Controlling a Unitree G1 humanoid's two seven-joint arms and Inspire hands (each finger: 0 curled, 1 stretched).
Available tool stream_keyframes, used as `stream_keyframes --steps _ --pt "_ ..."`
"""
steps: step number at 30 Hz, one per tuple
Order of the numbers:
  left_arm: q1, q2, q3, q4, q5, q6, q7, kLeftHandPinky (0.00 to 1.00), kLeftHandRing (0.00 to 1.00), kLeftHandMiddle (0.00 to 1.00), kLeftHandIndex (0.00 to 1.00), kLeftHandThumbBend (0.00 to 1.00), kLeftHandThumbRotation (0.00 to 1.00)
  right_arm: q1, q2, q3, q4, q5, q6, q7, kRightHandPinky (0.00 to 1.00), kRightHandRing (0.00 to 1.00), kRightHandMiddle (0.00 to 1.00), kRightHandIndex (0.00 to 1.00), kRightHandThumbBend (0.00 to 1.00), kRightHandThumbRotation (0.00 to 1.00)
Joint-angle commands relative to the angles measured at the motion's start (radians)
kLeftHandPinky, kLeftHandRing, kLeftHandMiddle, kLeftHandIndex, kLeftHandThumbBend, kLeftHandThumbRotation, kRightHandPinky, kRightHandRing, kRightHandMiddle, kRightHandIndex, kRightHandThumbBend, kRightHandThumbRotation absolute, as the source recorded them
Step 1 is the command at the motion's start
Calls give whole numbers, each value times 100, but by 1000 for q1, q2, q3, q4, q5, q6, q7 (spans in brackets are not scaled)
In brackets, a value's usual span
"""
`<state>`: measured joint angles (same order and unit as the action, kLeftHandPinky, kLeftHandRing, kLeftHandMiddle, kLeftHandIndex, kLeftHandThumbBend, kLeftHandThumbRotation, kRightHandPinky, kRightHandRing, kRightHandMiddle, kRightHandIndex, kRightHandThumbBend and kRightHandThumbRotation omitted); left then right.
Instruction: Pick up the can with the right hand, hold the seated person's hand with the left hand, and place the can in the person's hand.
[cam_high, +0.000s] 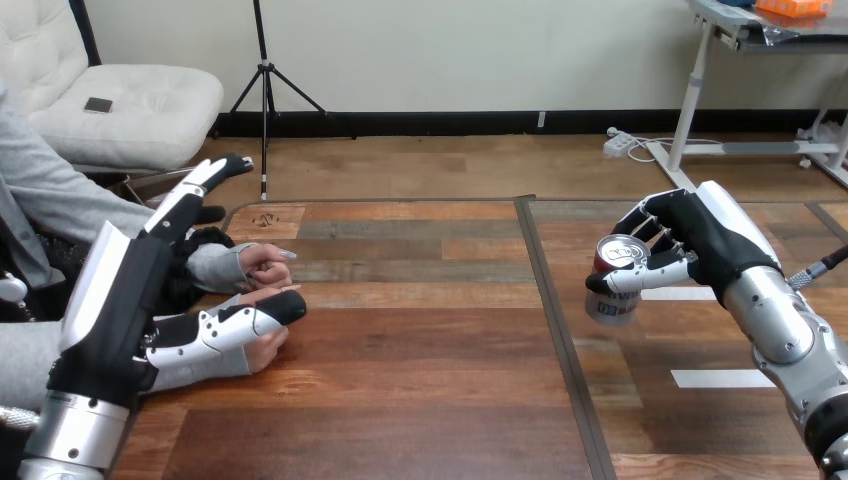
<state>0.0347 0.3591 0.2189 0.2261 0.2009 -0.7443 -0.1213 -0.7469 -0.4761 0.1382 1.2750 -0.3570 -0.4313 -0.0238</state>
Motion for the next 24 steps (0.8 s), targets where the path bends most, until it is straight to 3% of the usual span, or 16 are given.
stream_keyframes --steps 1,3,5,24 --pt "-50 39 0 -35 58 6 39 79 91 92 87 100 60 -37 -7 -10 -46 10 -11 -13 36 39 44 46 78 0" --pt "-52 66 -3 -18 146 17 65 76 89 91 87 100 60 -36 -7 -10 -46 12 -15 -13 36 39 43 45 78 0" --pt "-51 78 -6 -16 184 33 77 73 87 90 87 100 59 -36 -8 -8 -45 10 -14 -16 36 39 43 45 78 0" --pt "-59 173 -59 -16 376 152 101 72 82 86 86 100 60 -36 -8 -14 -51 19 -11 -8 35 38 43 45 78 0"
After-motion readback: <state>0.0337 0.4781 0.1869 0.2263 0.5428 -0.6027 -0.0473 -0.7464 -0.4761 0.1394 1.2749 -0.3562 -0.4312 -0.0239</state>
